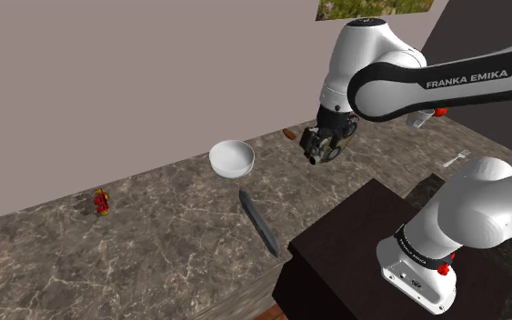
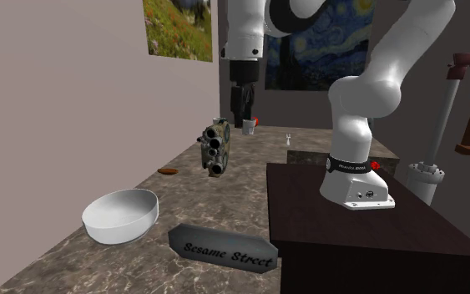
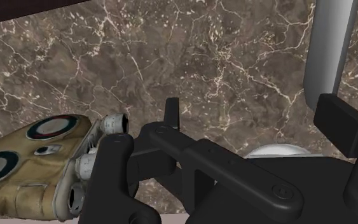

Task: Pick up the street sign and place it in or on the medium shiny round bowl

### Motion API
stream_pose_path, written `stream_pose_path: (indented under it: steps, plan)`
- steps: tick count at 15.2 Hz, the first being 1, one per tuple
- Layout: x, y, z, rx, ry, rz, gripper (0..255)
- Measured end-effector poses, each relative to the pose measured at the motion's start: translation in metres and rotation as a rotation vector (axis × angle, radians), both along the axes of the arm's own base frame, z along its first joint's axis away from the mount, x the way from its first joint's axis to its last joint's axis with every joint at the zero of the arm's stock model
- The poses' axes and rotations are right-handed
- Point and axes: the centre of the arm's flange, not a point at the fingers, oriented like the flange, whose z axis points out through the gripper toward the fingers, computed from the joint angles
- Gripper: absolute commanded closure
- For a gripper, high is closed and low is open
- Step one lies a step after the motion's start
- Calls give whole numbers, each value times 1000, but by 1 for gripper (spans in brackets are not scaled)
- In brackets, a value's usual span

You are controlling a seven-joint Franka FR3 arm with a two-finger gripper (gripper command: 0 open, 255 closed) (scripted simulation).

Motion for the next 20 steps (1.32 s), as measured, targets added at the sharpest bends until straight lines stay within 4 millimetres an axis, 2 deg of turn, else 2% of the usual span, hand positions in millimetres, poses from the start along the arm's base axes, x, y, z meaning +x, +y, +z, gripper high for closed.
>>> stream_pose_path:
  steps: [13,20]
  plan:
    - [19,117,-126,10,10,31,0]
    - [24,174,-185,16,15,47,0]
